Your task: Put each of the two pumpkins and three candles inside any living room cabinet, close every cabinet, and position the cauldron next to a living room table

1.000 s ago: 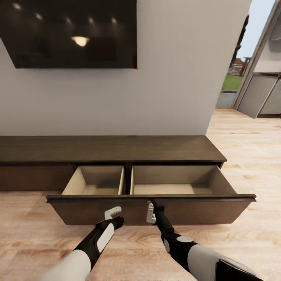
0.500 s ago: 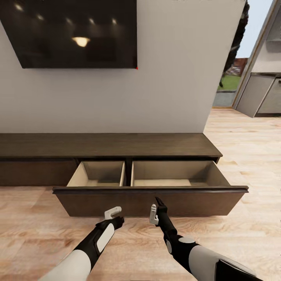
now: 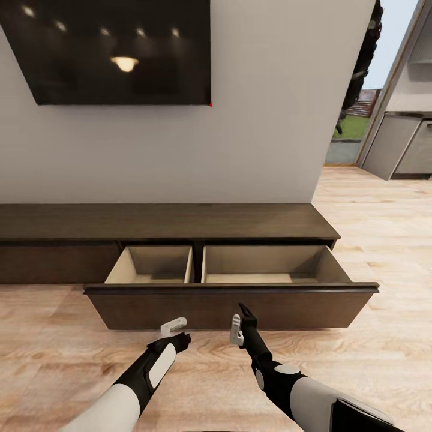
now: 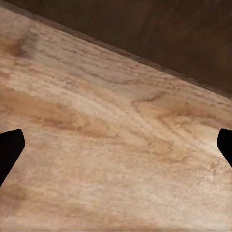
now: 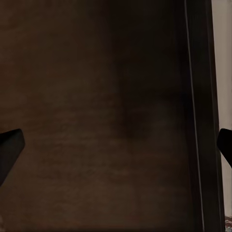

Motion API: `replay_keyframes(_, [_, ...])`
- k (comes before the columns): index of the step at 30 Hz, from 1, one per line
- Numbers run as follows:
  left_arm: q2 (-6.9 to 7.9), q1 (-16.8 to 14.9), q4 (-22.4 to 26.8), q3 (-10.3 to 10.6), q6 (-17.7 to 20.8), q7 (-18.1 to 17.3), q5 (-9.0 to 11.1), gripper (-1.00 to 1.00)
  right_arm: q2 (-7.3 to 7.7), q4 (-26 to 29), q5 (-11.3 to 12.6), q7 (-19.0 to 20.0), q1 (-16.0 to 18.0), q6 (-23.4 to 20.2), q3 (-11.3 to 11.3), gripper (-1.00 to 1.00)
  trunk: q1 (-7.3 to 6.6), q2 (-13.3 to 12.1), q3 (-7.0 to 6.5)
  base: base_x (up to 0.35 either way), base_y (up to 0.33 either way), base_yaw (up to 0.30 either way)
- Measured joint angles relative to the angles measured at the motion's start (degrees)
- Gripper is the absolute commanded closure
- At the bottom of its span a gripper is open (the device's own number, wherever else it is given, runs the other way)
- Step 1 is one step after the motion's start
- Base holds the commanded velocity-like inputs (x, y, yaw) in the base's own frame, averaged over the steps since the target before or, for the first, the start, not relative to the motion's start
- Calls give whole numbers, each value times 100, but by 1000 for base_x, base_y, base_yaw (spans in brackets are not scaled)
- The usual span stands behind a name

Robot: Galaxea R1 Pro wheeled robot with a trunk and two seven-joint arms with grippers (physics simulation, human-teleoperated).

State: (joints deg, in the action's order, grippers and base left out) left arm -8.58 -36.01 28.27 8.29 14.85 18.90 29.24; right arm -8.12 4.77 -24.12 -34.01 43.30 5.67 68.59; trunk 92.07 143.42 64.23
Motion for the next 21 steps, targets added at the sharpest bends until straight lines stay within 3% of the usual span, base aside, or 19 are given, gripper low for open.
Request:
replay_keyframes(6, [0,-1,0,0,-5,0,0,-100,6,0,129,4,0,15,-6,-100,0,0,0,-1,0,0])
replay_keyframes(9, [0,-1,0,0,-6,0,-1,-100,2,3,521,4,0,19,-5,-100,0,0,0,0,0,0])
replay_keyframes(12, [0,-1,0,0,-7,0,-7,-100,-15,6,1677,6,-2,27,18,-100,0,0,0,0,0,0])
replay_keyframes(14, [0,-1,0,0,-7,0,-7,-100,-23,7,2096,9,-5,24,8,-100,0,0,0,0,0,0])
replay_keyframes(15, [0,-1,0,0,-7,0,-8,-100,-28,10,2463,13,-8,19,-20,-100,0,0,0,0,0,0])
replay_keyframes(17, [0,-1,0,0,-7,0,-8,-100,-32,11,2801,14,-12,12,-37,-100,0,0,0,0,0,0])
replay_keyframes(18, [0,-1,0,0,-7,0,-8,-100,-34,11,3088,11,-17,8,-50,-100,0,0,0,0,0,0])
replay_keyframes(21, [0,-1,0,0,-7,0,-8,-100,-19,12,3486,13,-22,16,-59,-100,0,0,0,0,0,0])
